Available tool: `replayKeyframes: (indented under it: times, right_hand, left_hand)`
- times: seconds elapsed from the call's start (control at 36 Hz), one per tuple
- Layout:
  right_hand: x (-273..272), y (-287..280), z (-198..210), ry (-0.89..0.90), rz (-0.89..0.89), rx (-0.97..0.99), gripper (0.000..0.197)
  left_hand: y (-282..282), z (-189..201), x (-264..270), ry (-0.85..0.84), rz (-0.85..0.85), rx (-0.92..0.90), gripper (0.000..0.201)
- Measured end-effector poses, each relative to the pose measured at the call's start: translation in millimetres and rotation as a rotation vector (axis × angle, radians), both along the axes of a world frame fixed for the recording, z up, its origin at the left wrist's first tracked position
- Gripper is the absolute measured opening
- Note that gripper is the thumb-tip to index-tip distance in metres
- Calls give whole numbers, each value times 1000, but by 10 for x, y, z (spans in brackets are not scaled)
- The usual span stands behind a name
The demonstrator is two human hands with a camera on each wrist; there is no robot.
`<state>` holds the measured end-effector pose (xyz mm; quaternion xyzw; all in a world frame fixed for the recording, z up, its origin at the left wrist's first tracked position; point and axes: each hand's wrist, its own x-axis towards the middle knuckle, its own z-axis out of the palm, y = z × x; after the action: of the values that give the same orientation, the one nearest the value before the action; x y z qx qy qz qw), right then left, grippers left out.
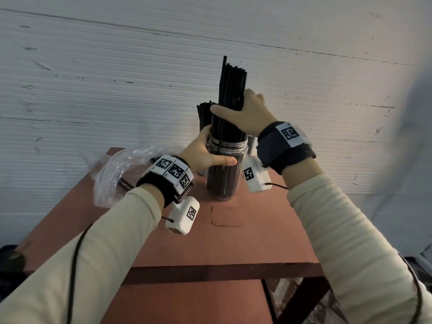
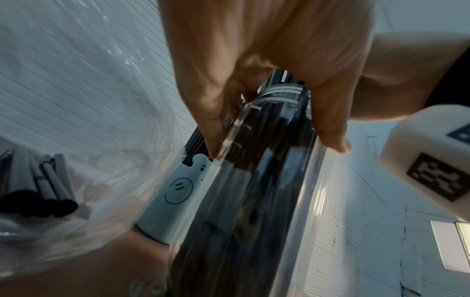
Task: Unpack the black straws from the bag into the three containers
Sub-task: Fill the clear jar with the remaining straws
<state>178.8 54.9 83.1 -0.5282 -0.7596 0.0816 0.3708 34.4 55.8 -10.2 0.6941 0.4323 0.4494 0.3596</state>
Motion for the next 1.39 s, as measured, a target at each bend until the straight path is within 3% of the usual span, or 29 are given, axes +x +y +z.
replayKeyframes:
  times: [0.06,0.14,0.22,0.39,0.53,0.64,0.69,0.81,0.89,0.94,1.11,1.25,1.39]
  right_hand:
    - [4,-27,-25,2,15,82,54]
    - [4,-18,-14,242,89,181,75]
    - [-7,-29,33,238,145,277,67]
    - [-31,2,-57,176,196,273,42]
    - [-29,52,-208,146,169,276,38]
    - [-21,76,-96,223,208,337,67]
    - [-34,77,8,180,258,397,77]
    - [-89,152,67,-44,260,488,57]
    - [-78,173,-105,-66,225,483,34]
    - [-52,158,-229,-37,223,496,28]
    - [0,49,-262,-20,219,520,28]
    - [5,-10,-190,-63,233,508,41]
    - [16,11,-245,-73,217,484,30]
  left_hand:
    - [2,-6,2,-7,-3,2,93]
    - [8,-11,9,-12,-16,1,92]
    - [24,-6,0,-10,-48,-15,96]
    - [37,4,-15,25,-70,-11,94]
    - [33,1,-6,47,-77,-4,90]
    - [42,-14,-12,34,-77,4,89]
    - [38,-6,-8,41,-84,10,92]
    - [42,3,-12,48,-86,12,92]
    - [58,-11,-22,66,-68,24,88]
    - [70,-15,-23,73,-61,24,86]
    - [79,-22,-15,78,-63,38,86]
    - [73,-17,-20,77,-70,51,87]
    - [71,-17,-19,82,-64,56,83]
